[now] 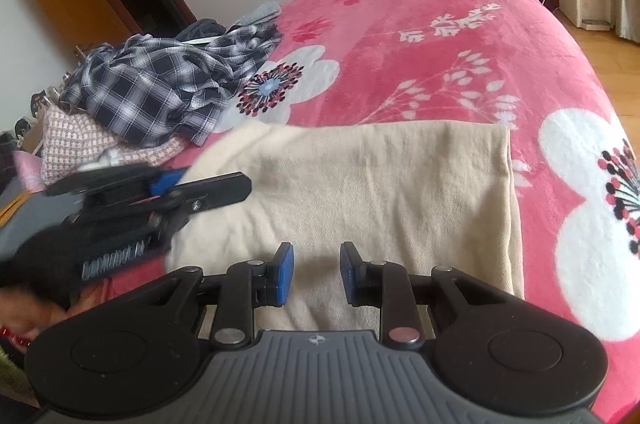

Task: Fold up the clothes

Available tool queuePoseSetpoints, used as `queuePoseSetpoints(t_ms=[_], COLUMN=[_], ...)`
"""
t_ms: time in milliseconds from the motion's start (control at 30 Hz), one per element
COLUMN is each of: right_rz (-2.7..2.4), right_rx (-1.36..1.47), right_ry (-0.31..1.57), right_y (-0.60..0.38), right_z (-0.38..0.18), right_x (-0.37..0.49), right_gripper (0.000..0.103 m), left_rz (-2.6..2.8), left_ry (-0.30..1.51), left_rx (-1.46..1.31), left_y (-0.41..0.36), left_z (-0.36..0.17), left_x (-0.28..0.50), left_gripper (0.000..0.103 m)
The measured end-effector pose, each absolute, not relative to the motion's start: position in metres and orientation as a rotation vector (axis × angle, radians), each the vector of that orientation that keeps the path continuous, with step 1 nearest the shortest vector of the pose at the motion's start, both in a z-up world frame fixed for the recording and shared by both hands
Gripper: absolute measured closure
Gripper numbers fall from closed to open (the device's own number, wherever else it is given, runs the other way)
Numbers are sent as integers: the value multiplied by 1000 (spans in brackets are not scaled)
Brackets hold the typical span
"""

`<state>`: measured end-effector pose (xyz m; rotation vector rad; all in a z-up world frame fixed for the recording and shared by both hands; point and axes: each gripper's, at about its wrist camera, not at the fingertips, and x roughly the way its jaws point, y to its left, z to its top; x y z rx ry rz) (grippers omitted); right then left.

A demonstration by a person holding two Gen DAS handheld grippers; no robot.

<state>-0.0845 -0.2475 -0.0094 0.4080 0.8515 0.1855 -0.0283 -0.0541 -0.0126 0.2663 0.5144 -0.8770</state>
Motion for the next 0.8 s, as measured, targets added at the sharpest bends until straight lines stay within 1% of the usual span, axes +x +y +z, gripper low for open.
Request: queuePoseSetpoints(t_ms=[33,100,133,167,233,300,367,433,500,533,567,600,633,667,733,767,800], right_rz=[185,183,181,179,174,170,166,163,157,154,152,149,147,147,150,152,153], right_rx=[408,408,408,408,410,416,418,413,406,406,406,408,410,410,410,410,410], right_ry=[851,850,849,848,845,845,847,849,854,857,861,864,868,869,870,869,868], right_y=[-247,-247,-247,-247,-247,-249,-249,-249,-249,-250,-250,-251,-251,-251,-249,-249,-247], right_z=[-9,-9,-9,-8,-7,-7,-6,-6,-6,-7,-8,-8,-9,-10,-11,-11,-11], right_x=[-84,-84,-85,-85,-86,-87,-87,-87,-86,-86,-85,-85,-85,-84,-83,-83,-83], right_gripper=[75,76,76,76,76,76,76,76,76,76,75,76,76,76,76,76,75], left_rz=[-896,-958,-1008,-1058,-1104,-1057,-940,-904,-897,-907,-917,-929,-941,-952,-969,-965,-951], left_ry=[520,575,629,693,842,988,1107,1173,1152,1136,1127,1122,1114,1104,1097,1105,1112], left_rx=[236,67,-88,-265,-674,-1036,-1245,-1370,-1334,-1291,-1239,-1187,-1122,-1033,-832,-749,-693], left_y=[-52,-40,-27,-14,12,31,42,46,49,49,48,47,44,40,26,18,10], left_z=[-12,-15,-21,-30,-66,-119,-168,-194,-187,-178,-168,-158,-147,-134,-112,-105,-102], left_x=[-27,-9,7,25,63,94,111,116,118,119,119,119,119,117,112,110,108], left_gripper=[88,89,89,94,95,95,95,95,92,83,67,60,48,43,42,45,51])
